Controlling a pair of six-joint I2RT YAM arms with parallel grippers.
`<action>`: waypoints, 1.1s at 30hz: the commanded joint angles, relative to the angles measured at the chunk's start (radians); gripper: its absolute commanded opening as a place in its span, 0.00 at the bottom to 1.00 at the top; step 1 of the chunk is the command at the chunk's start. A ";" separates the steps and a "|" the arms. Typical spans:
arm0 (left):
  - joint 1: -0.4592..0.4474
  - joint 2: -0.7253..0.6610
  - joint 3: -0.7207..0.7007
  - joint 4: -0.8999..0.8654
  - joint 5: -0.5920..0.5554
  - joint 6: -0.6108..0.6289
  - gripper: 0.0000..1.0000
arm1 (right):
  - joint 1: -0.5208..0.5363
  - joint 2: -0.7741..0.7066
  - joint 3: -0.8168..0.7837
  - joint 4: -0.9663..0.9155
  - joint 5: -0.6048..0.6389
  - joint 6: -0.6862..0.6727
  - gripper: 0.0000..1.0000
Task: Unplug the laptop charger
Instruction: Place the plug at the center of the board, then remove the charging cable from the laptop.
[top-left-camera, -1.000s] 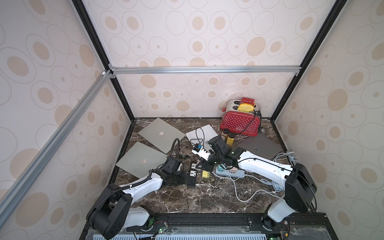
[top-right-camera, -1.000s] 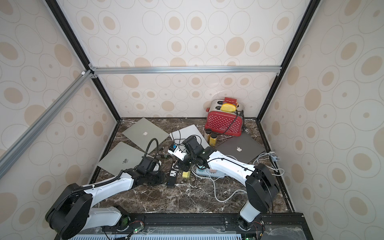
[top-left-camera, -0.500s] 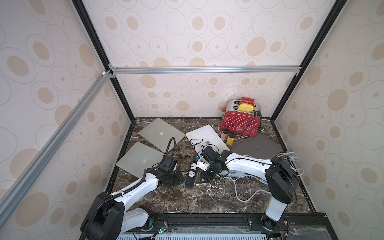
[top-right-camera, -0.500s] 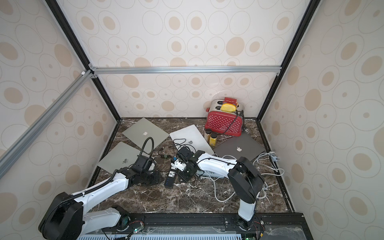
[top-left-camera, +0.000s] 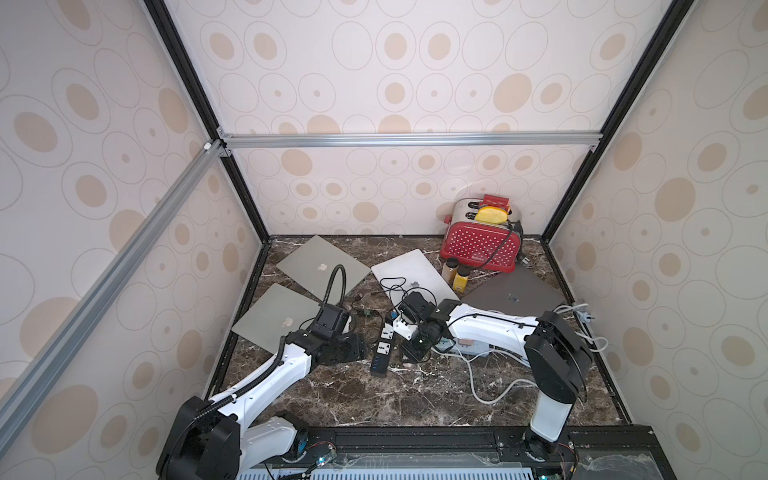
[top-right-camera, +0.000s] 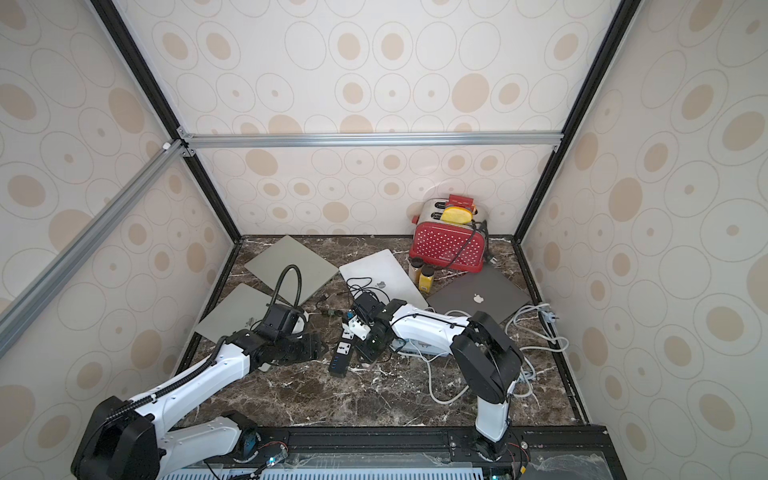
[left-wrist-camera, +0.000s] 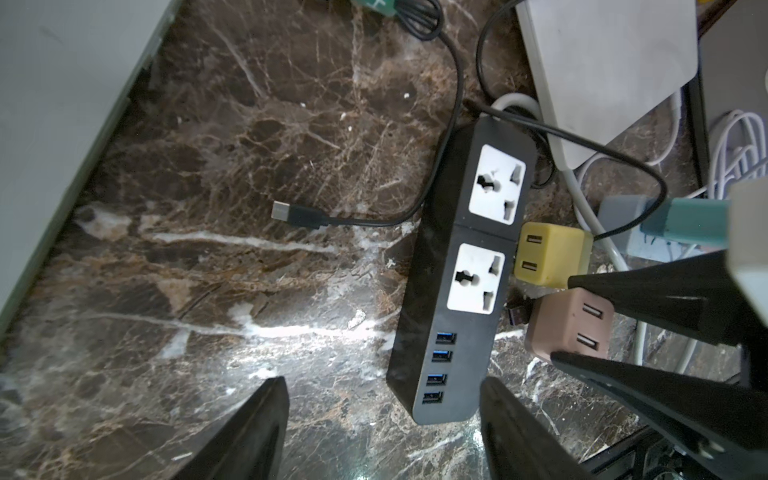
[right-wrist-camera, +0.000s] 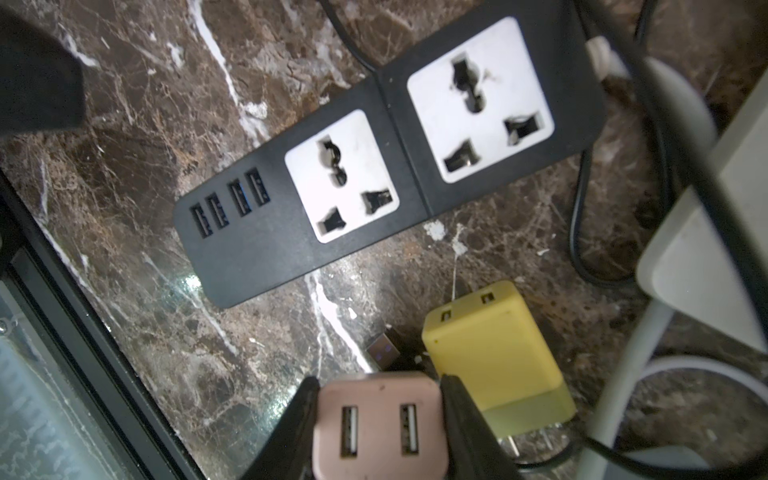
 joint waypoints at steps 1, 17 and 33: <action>0.004 -0.001 0.064 -0.083 -0.016 0.066 0.77 | 0.008 0.010 0.027 0.012 0.034 0.003 0.49; 0.004 0.043 0.114 -0.058 0.017 0.107 0.85 | -0.081 -0.183 0.075 -0.089 0.052 0.017 0.67; -0.057 0.612 0.739 -0.008 0.095 0.219 0.88 | -0.493 -0.128 0.227 -0.226 0.100 -0.130 0.71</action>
